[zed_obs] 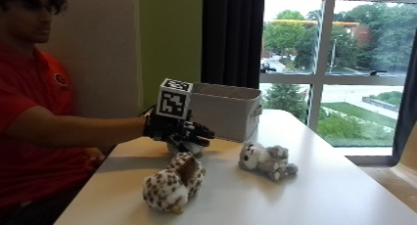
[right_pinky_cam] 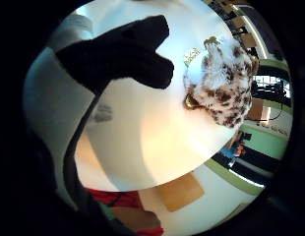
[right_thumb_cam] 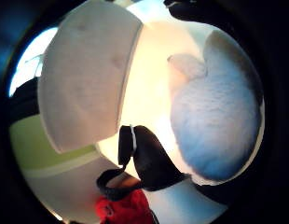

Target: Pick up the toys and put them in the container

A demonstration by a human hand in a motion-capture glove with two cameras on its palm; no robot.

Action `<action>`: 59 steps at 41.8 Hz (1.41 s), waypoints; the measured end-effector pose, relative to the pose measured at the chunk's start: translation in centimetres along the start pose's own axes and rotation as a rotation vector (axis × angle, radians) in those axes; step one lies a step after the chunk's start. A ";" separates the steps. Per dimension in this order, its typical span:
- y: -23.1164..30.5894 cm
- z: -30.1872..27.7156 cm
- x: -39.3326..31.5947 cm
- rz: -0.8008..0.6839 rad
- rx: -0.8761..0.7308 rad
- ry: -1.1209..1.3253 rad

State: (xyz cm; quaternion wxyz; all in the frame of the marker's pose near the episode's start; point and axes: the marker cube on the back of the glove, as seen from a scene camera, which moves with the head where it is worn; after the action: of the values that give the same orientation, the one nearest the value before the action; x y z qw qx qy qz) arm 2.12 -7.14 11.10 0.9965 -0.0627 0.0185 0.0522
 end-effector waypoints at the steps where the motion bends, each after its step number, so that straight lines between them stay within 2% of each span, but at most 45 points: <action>1: -0.1 0.1 0.0 0.000 -0.003 0.003; 18: -1.2 2.1 -1.0 -0.008 -0.059 0.033; 33: -0.7 2.5 -1.5 -0.017 -0.030 0.108; 39: -0.5 2.5 -2.2 -0.031 0.020 0.099; 45: -0.7 2.7 -2.6 -0.040 0.135 0.161; 49: -0.8 2.5 -2.3 -0.107 0.193 0.229; 59: -1.5 1.4 -2.2 -0.088 0.237 0.029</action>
State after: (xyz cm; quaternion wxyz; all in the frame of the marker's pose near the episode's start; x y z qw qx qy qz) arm 0.14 -8.65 12.79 0.9979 0.0539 0.0360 0.0051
